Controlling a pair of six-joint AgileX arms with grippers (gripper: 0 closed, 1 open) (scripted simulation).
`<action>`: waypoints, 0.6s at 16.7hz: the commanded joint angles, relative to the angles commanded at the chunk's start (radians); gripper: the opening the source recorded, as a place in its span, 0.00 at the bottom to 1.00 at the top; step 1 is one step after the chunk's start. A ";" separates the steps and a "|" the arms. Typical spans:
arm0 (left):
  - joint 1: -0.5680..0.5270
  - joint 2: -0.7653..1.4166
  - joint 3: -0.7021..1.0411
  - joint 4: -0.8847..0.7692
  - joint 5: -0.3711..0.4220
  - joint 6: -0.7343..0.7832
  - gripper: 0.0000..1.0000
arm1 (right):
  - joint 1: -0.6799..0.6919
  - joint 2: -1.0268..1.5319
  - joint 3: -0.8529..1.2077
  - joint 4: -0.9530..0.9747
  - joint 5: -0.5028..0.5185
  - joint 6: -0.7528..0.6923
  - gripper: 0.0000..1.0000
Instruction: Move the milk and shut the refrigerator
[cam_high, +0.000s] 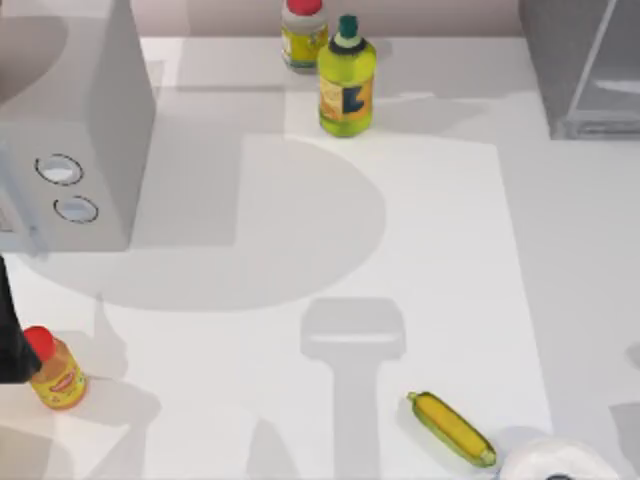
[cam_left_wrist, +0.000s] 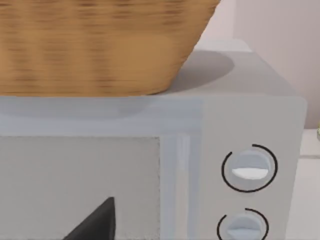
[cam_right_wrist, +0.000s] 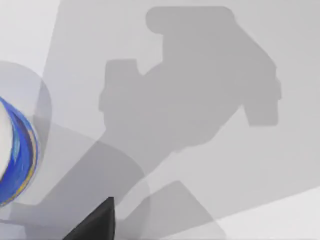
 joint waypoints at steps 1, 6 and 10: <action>0.000 0.000 0.000 0.000 0.000 0.000 1.00 | -0.095 0.106 0.038 -0.002 -0.046 -0.111 1.00; 0.000 0.000 0.000 0.000 0.000 0.000 1.00 | -0.557 0.638 0.210 0.022 -0.272 -0.649 1.00; 0.000 0.000 0.000 0.000 0.000 0.000 1.00 | -0.858 1.001 0.299 0.057 -0.432 -0.981 1.00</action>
